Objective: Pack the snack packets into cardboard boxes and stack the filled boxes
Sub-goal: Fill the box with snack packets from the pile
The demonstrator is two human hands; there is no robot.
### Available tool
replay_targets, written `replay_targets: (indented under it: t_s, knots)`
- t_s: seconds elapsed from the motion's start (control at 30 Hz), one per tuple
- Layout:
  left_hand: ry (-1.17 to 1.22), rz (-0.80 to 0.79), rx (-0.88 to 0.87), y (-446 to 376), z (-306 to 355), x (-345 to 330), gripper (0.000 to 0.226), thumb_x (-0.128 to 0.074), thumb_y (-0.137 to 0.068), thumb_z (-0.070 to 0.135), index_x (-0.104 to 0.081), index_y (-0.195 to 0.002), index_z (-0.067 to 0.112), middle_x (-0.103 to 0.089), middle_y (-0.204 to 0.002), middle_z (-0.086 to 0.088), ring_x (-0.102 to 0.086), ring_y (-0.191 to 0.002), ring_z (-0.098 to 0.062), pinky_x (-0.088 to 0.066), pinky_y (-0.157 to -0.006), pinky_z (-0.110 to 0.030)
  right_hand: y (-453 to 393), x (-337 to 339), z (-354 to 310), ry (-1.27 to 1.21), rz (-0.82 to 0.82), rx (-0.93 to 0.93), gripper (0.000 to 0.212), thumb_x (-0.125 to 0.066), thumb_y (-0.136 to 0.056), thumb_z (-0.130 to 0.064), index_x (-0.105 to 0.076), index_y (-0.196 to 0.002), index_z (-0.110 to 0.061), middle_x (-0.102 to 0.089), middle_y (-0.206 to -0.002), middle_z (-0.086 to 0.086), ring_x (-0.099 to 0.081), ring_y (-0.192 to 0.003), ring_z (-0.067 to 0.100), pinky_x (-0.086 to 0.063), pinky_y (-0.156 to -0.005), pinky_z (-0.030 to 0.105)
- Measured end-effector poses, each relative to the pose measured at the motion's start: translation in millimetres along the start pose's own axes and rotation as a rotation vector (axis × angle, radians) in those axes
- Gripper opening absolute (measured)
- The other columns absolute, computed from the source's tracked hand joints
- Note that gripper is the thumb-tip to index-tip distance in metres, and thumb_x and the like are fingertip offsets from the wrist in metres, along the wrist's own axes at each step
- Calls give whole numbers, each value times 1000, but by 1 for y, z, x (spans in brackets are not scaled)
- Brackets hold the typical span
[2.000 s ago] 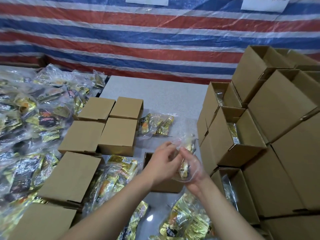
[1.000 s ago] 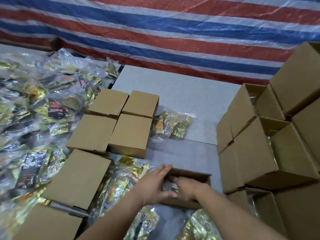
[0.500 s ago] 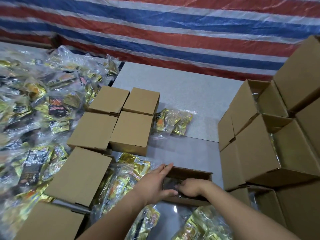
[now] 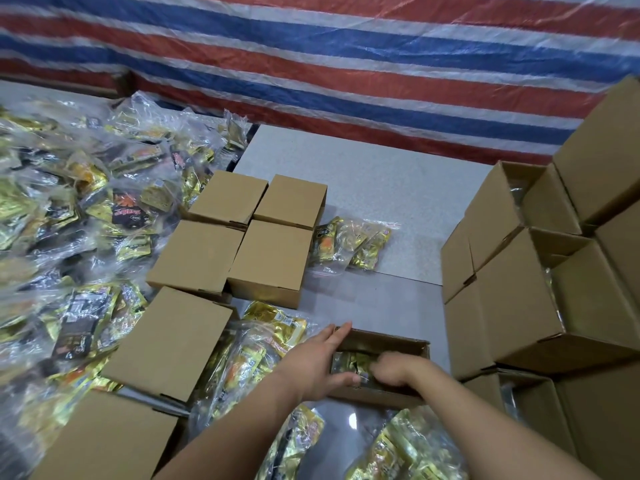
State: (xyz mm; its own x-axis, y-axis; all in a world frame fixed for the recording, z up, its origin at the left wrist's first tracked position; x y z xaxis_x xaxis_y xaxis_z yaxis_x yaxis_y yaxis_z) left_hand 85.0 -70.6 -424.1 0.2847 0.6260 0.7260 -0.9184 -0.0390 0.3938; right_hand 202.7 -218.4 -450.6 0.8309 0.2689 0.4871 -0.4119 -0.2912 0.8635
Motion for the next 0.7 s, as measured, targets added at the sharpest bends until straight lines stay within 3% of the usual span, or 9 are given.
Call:
replay_targets:
  t_s: [0.1, 0.17, 0.23, 0.3, 0.37, 0.43, 0.5, 0.6, 0.7]
  knots:
    - [-14, -13, 13, 0, 1, 1, 99, -58, -85, 70, 8, -155, 45, -5, -168, 2, -18, -152, -22, -25, -121, -36, -3, -12, -3, -138, -133, -4, 50, -45, -97, -46, -56, -136, -16, -57, -138, 10, -57, -119, 23, -43, -108, 38]
    - [-31, -30, 23, 0, 4, 3, 98, -57, -87, 68, 7, -156, 41, -5, -168, 0, -18, -152, -24, -25, -121, -37, 3, -9, -9, -202, -130, 46, 45, -45, -99, -43, -55, -135, -19, -56, -139, 8, -56, -117, 22, -42, -108, 37]
    - [-42, -38, 44, 0, 8, 6, 95, -53, -90, 67, 7, -158, 37, -5, -168, -3, -18, -152, -26, -24, -121, -37, 11, 0, -11, -164, -33, 85, 46, -41, -100, -44, -58, -132, -16, -58, -135, 10, -57, -117, 24, -44, -103, 35]
    - [-63, -33, 62, -2, 13, 9, 91, -49, -93, 65, 7, -158, 33, -5, -167, -5, -20, -151, -26, -25, -121, -39, 23, 15, -12, -169, 129, 151, 45, -40, -102, -45, -67, -116, -13, -69, -109, 8, -65, -103, 25, -49, -80, 28]
    - [-74, -28, 80, -3, 17, 9, 86, -45, -97, 61, 7, -159, 30, -6, -167, -7, -24, -149, -27, -28, -120, -42, 40, 29, -9, -257, 254, 233, 38, -43, -101, -45, -69, -91, -18, -69, -83, 0, -66, -80, 18, -45, -62, 26]
    - [-83, -25, 87, -1, 21, 9, 81, -41, -100, 57, 5, -159, 27, -5, -167, -10, -25, -149, -30, -28, -119, -43, 59, 41, -3, -379, 343, 319, 36, -46, -101, -41, -67, -88, -16, -71, -86, 3, -66, -78, 18, -51, -69, 32]
    - [-95, -4, 97, 0, 24, 12, 77, -37, -102, 55, 3, -160, 26, -3, -167, -10, -25, -149, -30, -28, -120, -43, 76, 54, 7, -475, 451, 384, 30, -48, -102, -34, -68, -93, -14, -72, -94, 4, -67, -89, 21, -53, -81, 36]
    - [-128, 77, 109, 6, 32, 22, 76, -36, -102, 56, 0, -160, 24, -5, -167, -10, -19, -151, -29, -22, -122, -41, 96, 67, 25, -510, 613, 405, 19, -48, -102, -31, -65, -97, -26, -65, -95, -14, -61, -93, 9, -45, -75, 19]
    - [-242, 302, -46, 19, 55, 35, 67, -46, -100, 50, -29, -154, 14, -36, -154, -14, -38, -139, -30, -31, -115, -38, 111, 67, 43, -600, 698, 399, 18, -49, -103, -27, -65, -112, -25, -60, -98, -19, -57, -94, 3, -42, -75, 18]
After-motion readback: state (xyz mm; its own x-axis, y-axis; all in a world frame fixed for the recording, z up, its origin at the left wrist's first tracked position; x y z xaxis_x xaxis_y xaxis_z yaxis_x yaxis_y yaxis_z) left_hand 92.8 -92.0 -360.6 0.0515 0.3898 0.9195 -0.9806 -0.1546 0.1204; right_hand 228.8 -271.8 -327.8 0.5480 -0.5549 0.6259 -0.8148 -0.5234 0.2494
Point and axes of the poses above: each hand's wrist, its own y-axis away from the middle knuckle, its own x-axis out of the back of the hand, z = x × y, the point moved 3 cm from there along -y, towards the middle knuckle
